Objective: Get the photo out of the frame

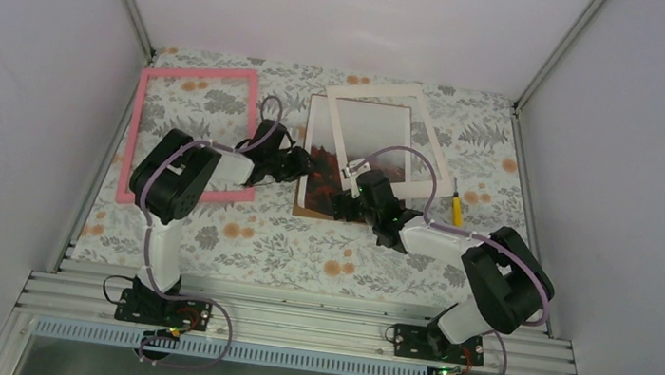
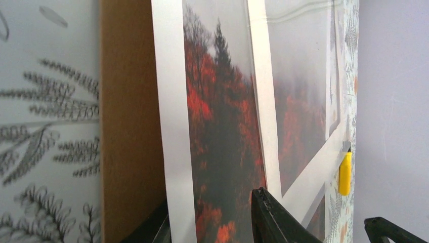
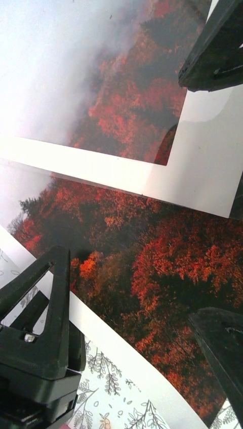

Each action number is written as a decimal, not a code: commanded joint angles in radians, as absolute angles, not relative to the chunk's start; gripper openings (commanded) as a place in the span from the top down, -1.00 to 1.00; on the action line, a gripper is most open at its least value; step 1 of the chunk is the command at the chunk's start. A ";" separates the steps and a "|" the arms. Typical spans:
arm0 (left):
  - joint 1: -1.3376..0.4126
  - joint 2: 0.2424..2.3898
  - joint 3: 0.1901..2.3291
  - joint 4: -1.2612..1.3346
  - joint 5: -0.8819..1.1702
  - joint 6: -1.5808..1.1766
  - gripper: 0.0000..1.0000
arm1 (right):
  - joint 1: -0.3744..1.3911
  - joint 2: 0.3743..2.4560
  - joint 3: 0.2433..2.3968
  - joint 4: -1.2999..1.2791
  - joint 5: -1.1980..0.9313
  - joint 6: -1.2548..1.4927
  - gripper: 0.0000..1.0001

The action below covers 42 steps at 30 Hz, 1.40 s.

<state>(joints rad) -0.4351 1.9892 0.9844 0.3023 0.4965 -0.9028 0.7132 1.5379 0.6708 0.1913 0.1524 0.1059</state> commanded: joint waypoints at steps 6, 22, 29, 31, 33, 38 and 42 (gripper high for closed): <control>-0.398 2.108 1.113 0.221 0.538 -0.813 0.35 | 0.723 1.517 0.659 0.239 0.222 0.117 -0.94; -0.379 2.144 1.152 0.187 0.558 -0.751 0.79 | 0.723 1.539 0.670 0.233 0.231 0.115 -0.93; -0.371 2.074 1.087 0.192 0.558 -0.736 0.95 | 0.723 1.540 0.672 0.227 0.240 0.113 -0.93; -0.369 2.045 1.068 0.183 0.553 -0.729 0.95 | 0.723 1.541 0.673 0.227 0.242 0.114 -0.93; -0.364 2.010 1.052 0.163 0.540 -0.719 0.95 | 0.723 1.541 0.672 0.226 0.245 0.114 -0.93; -0.364 1.909 1.028 0.064 0.461 -0.673 0.95 | 0.724 1.539 0.675 0.222 0.245 0.118 -0.93; -0.363 1.822 1.008 -0.011 0.385 -0.639 0.95 | 0.724 1.533 0.674 0.219 0.242 0.120 -0.93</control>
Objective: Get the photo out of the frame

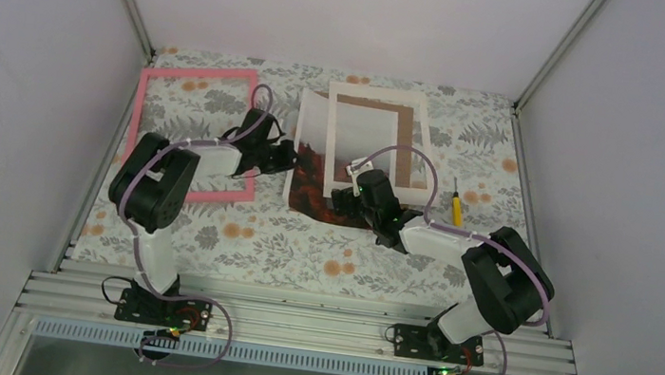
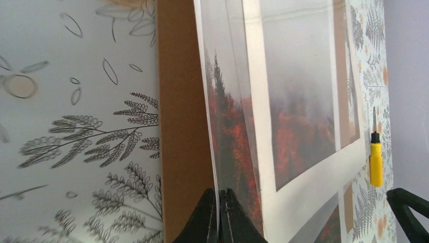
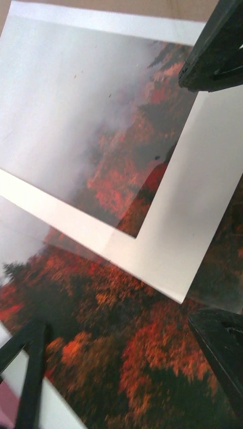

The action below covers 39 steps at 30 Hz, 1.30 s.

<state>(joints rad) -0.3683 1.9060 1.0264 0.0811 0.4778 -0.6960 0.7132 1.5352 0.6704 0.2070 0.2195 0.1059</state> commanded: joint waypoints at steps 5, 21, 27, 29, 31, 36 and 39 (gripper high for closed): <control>-0.363 1.741 1.003 -0.108 0.294 -0.608 0.95 | 0.726 1.525 0.673 0.217 0.238 0.123 -0.93; -0.365 1.578 1.092 -0.378 0.098 -0.506 0.95 | 0.735 1.526 0.680 0.212 0.238 0.121 -0.93; -0.365 1.508 1.116 -0.473 0.006 -0.475 0.95 | 0.736 1.528 0.683 0.210 0.237 0.120 -0.93; -0.365 1.483 1.123 -0.507 -0.025 -0.468 0.95 | 0.736 1.527 0.682 0.209 0.237 0.120 -0.93; -0.363 1.456 1.129 -0.533 -0.044 -0.459 0.95 | 0.738 1.525 0.682 0.208 0.238 0.122 -0.93; -0.364 1.386 1.159 -0.628 -0.145 -0.447 0.95 | 0.739 1.521 0.681 0.207 0.248 0.122 -0.93; -0.363 1.352 1.180 -0.674 -0.192 -0.442 0.95 | 0.739 1.517 0.681 0.205 0.260 0.128 -0.92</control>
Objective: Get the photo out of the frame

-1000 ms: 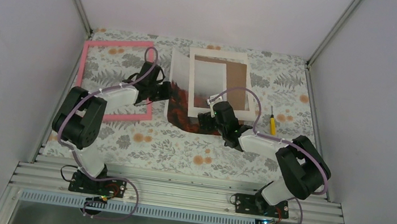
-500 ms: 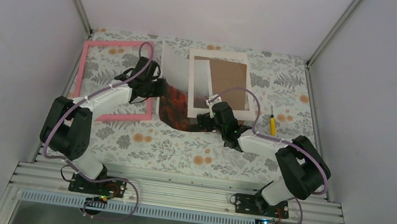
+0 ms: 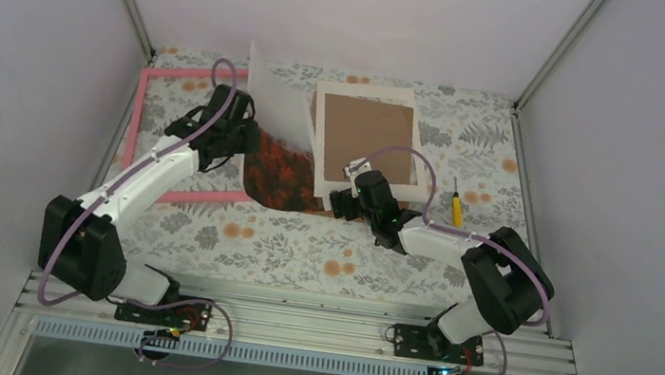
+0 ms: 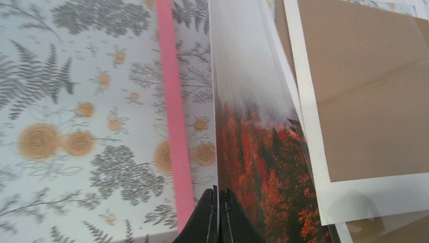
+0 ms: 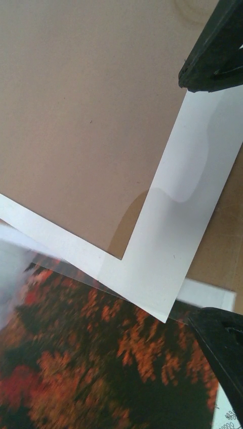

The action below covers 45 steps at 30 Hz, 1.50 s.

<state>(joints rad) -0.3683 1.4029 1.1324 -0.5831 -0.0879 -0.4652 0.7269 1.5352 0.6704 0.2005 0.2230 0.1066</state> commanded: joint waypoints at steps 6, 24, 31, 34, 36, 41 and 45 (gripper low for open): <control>-0.363 1.291 1.234 -0.751 -0.248 -0.431 0.95 | 0.739 1.489 0.667 0.210 0.292 0.149 -0.95; -0.372 1.288 1.448 -0.649 0.044 -0.414 0.95 | 0.735 1.303 0.626 0.092 0.545 0.325 -1.00; -0.429 1.401 1.530 -0.536 0.176 -0.439 0.95 | 0.732 1.180 0.619 -0.004 0.632 0.383 -1.00; -0.462 1.465 1.571 -0.482 0.232 -0.452 0.95 | 0.729 1.131 0.615 -0.044 0.668 0.405 -1.00; -0.479 1.507 1.596 -0.447 0.257 -0.465 0.95 | 0.729 1.098 0.610 -0.061 0.685 0.414 -1.00; -0.489 1.595 1.595 -0.323 0.344 -0.512 0.95 | 0.723 1.028 0.623 -0.129 0.693 0.441 -1.00; -0.484 1.635 1.506 -0.217 0.368 -0.576 0.95 | 0.724 0.991 0.634 -0.168 0.674 0.439 -1.00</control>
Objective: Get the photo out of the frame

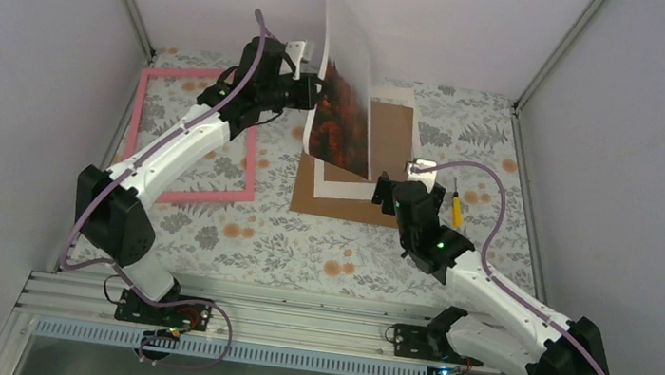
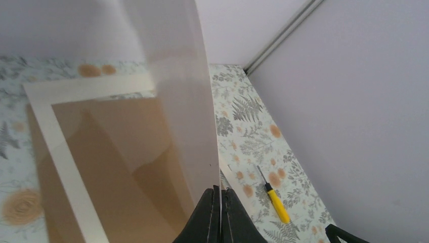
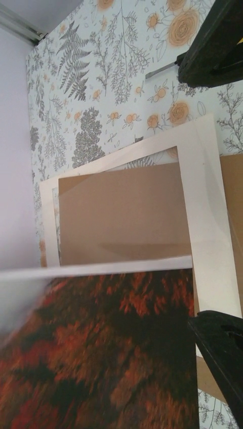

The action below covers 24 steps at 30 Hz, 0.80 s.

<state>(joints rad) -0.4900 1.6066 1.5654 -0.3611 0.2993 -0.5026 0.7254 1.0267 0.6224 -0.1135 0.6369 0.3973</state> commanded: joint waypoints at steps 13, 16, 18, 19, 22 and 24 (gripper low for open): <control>-0.441 1.763 1.152 0.071 0.443 -0.751 0.95 | 0.724 0.980 0.622 -0.172 0.627 0.430 -1.00; -0.436 1.794 1.105 0.106 0.448 -0.767 0.95 | 0.724 0.989 0.620 -0.162 0.621 0.427 -1.00; -0.436 1.817 1.089 0.120 0.453 -0.763 0.95 | 0.724 0.997 0.618 -0.158 0.620 0.424 -1.00; -0.437 1.829 1.079 0.129 0.456 -0.758 0.95 | 0.724 1.000 0.618 -0.158 0.620 0.422 -1.00; -0.436 1.855 1.062 0.134 0.449 -0.745 0.95 | 0.724 1.005 0.615 -0.159 0.615 0.425 -1.00; -0.435 1.877 1.075 0.131 0.451 -0.729 0.95 | 0.724 1.003 0.610 -0.158 0.608 0.428 -1.00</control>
